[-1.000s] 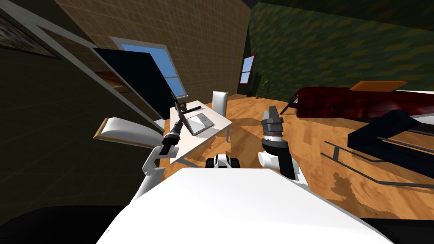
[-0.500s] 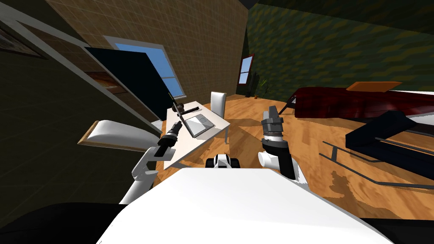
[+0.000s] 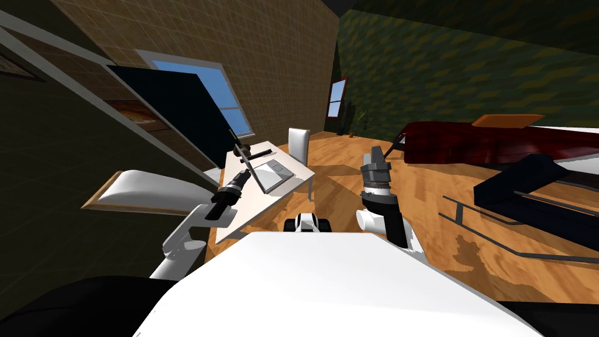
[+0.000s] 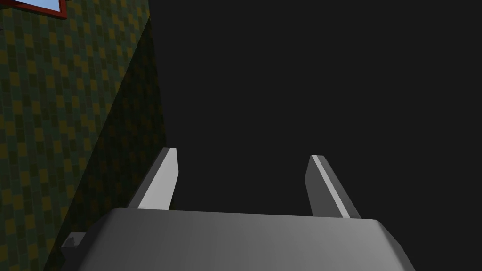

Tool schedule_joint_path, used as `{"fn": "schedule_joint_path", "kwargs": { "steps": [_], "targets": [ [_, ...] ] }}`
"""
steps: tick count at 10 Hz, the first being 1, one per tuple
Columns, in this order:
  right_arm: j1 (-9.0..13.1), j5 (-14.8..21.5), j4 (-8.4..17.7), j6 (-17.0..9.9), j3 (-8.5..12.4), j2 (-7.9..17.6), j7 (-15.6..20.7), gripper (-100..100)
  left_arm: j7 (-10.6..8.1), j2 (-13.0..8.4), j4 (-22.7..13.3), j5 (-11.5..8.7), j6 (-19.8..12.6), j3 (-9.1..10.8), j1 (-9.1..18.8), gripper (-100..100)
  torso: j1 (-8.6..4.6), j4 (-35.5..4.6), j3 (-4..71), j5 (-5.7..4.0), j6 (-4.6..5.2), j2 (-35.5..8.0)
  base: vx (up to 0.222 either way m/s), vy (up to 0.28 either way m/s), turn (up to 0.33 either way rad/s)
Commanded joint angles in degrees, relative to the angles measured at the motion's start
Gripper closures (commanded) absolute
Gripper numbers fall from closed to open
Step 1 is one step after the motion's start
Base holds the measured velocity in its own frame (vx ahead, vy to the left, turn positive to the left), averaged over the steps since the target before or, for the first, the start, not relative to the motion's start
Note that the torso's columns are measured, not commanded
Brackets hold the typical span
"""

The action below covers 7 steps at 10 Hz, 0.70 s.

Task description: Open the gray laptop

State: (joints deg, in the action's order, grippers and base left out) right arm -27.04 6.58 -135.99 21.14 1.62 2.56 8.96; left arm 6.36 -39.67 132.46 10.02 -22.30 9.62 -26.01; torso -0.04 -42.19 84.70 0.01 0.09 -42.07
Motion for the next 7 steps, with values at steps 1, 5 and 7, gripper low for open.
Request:
{"fn": "schedule_joint_path", "kwargs": {
  "steps": [1,5,7],
  "targets": [
    [0.0,0.0,0.0,0.0,0.0,0.0,0.0,0,0.63,-2.6,2.4,0.1,-3.5,-0.14,-1.8,100,0.06,0.0,-0.1,0.02,-0.02,-0.1,0.05,-0.06,-0.03],
    [0.0,0.0,0.0,0.0,0.0,0.0,0.0,0,1.08,0.0,-2.5,1.6,-0.5,0.54,0.5,-100,-0.17,-0.2,-0.2,-0.08,0.0,-0.3,-0.015,-0.061,0.026],
    [0.0,0.0,0.0,0.0,0.0,0.0,0.0,0,1.43,1.0,-4.7,2.6,0.7,0.86,1.5,-100,-0.15,-0.1,-0.2,-0.08,-0.08,-0.3,-0.044,-0.112,0.019]
  ]
}}
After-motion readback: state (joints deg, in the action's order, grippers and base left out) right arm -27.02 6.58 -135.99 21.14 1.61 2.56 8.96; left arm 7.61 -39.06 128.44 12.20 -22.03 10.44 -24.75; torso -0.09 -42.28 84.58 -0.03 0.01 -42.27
